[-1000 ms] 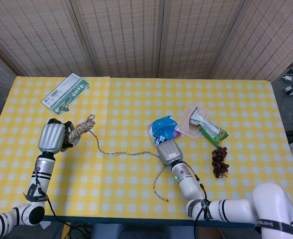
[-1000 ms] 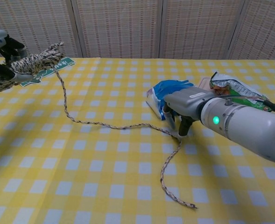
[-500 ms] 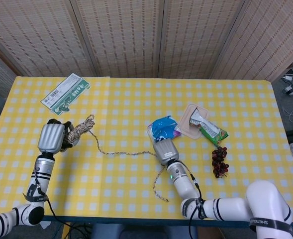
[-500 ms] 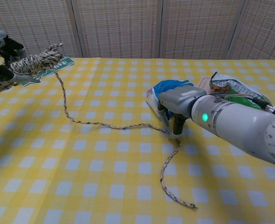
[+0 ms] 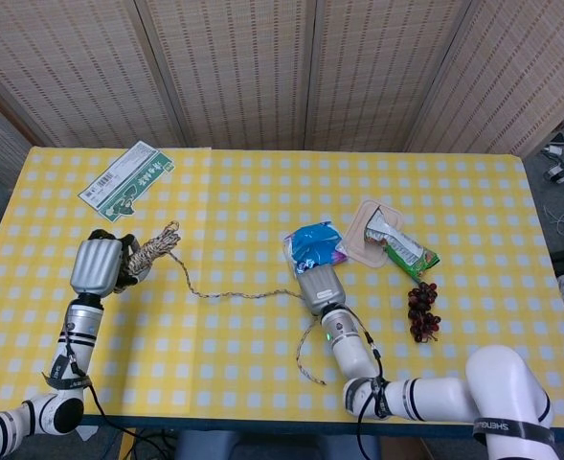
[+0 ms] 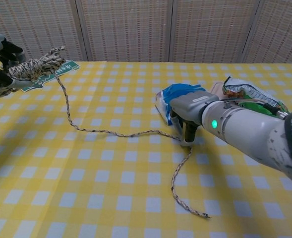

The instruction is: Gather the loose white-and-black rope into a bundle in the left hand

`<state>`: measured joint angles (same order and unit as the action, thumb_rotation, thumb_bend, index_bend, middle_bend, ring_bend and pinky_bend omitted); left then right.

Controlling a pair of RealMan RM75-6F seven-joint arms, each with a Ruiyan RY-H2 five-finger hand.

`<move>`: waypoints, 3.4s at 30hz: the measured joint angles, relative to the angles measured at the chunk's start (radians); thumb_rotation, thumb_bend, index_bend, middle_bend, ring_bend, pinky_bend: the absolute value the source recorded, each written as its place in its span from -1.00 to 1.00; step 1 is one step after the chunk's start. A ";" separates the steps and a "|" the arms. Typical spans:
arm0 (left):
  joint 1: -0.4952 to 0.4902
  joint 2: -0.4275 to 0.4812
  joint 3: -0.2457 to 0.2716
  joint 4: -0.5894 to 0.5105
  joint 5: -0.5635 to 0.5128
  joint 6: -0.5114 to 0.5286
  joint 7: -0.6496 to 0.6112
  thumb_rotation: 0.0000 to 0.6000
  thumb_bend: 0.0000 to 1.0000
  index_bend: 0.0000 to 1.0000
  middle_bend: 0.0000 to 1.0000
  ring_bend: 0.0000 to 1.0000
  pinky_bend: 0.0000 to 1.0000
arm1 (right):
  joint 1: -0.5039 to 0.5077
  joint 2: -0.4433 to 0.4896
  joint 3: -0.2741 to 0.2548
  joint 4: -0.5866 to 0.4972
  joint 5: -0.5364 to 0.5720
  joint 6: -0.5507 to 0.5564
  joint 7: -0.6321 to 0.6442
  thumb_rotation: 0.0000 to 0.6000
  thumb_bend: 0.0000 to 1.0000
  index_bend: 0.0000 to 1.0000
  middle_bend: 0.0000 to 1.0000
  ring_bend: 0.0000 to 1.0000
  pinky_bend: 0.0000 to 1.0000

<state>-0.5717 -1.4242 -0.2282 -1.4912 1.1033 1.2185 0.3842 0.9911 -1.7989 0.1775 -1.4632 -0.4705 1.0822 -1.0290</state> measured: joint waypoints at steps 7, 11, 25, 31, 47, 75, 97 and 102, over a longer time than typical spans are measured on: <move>0.000 -0.004 -0.001 0.008 0.001 -0.003 -0.005 0.70 -0.50 0.34 0.40 -0.01 -0.44 | 0.014 -0.009 0.007 0.026 0.021 0.004 -0.011 1.00 -0.59 0.13 -0.28 -0.41 -0.17; 0.001 -0.004 0.000 0.011 0.004 -0.002 -0.006 0.70 -0.50 0.34 0.40 -0.01 -0.44 | 0.017 -0.009 0.009 0.053 0.028 0.003 -0.014 1.00 -0.59 0.13 -0.28 -0.41 -0.17; 0.009 0.003 0.000 0.006 0.010 0.004 -0.012 0.70 -0.50 0.34 0.40 -0.01 -0.44 | 0.021 -0.002 0.012 0.057 0.001 -0.001 -0.001 1.00 -0.48 0.06 -0.34 -0.41 -0.17; 0.013 0.008 0.003 0.000 0.012 0.005 -0.011 0.70 -0.50 0.34 0.40 -0.01 -0.44 | 0.027 -0.007 0.017 0.092 0.030 -0.021 -0.005 1.00 -0.48 -0.16 -0.47 -0.58 -0.29; 0.020 0.019 0.004 0.000 0.016 0.007 -0.016 0.70 -0.50 0.34 0.40 -0.01 -0.44 | 0.041 0.001 0.048 0.097 0.046 -0.070 0.049 1.00 -0.45 -0.38 -0.55 -0.67 -0.41; 0.030 0.022 0.009 0.008 0.020 -0.003 -0.033 0.69 -0.50 0.34 0.40 -0.01 -0.44 | 0.005 -0.081 0.022 0.163 -0.050 -0.017 0.109 1.00 -0.35 -0.02 -0.47 -0.67 -0.41; 0.030 0.020 0.010 0.012 0.021 -0.013 -0.038 0.69 -0.50 0.35 0.40 -0.01 -0.45 | -0.053 -0.120 0.005 0.193 -0.200 0.028 0.170 1.00 -0.39 0.03 -0.60 -0.92 -0.85; 0.031 0.022 0.011 0.016 0.020 -0.014 -0.041 0.70 -0.50 0.35 0.40 -0.01 -0.45 | -0.062 -0.139 0.008 0.226 -0.213 0.024 0.169 1.00 -0.39 0.03 -0.60 -0.92 -0.85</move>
<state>-0.5404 -1.4024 -0.2173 -1.4753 1.1237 1.2043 0.3427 0.9292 -1.9375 0.1858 -1.2371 -0.6831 1.1058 -0.8598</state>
